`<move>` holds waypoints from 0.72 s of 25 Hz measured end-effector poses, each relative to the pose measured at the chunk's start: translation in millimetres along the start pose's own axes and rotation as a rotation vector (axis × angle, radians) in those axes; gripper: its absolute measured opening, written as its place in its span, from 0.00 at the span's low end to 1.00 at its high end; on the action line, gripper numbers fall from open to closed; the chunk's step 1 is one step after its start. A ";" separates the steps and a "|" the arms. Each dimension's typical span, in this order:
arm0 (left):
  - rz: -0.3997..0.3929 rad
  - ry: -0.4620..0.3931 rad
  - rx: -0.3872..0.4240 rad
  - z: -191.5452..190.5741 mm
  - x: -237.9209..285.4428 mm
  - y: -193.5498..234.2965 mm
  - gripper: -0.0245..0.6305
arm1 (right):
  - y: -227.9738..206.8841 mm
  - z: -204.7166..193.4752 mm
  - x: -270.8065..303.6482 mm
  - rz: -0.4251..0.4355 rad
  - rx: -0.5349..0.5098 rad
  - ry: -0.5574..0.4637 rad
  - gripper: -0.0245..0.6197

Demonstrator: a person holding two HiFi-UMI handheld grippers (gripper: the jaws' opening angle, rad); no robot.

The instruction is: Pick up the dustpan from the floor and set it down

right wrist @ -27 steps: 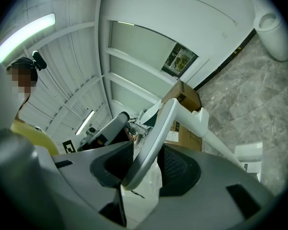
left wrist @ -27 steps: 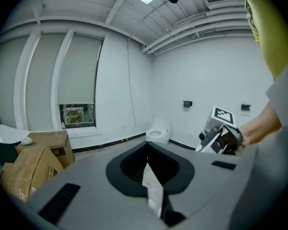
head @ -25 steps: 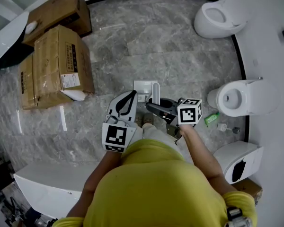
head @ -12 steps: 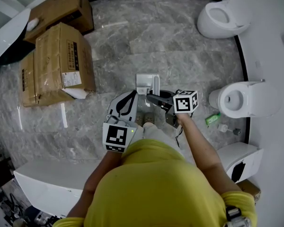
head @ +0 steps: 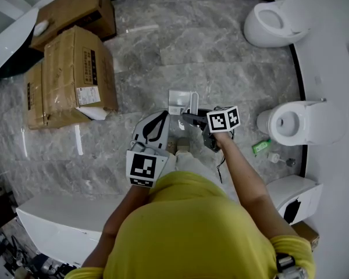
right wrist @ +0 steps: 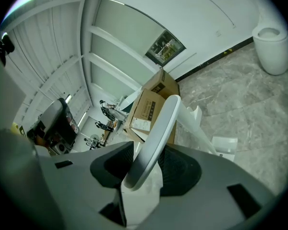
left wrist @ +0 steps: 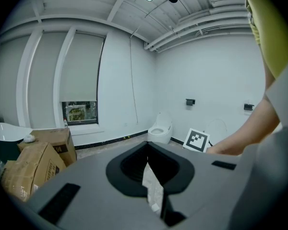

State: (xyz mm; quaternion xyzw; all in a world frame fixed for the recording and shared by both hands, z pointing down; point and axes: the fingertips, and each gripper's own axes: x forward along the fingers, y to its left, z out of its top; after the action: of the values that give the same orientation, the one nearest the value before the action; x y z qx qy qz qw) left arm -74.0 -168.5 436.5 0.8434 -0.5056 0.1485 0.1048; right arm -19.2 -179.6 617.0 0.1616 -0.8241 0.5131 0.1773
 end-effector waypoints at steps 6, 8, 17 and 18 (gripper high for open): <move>-0.009 -0.010 0.001 1.3 -0.7 -4.6 0.04 | -5.2 -11.5 -4.6 -0.109 0.002 -0.009 0.34; -0.016 -0.017 0.005 3.6 -0.5 -7.2 0.04 | -6.9 -11.7 -11.6 -0.171 0.007 -0.026 0.39; -0.011 -0.100 0.055 34.8 2.3 -3.5 0.04 | 8.5 29.9 -89.7 -0.436 -0.188 -0.280 0.29; -0.008 -0.122 0.066 44.2 3.7 -1.0 0.04 | 14.0 42.3 -102.2 -0.474 -0.241 -0.316 0.23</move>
State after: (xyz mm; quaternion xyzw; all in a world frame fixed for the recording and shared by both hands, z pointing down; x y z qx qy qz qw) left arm -65.1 -185.5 396.5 0.8558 -0.5026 0.1132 0.0463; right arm 59.6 -203.2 541.8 0.4052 -0.8357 0.3243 0.1795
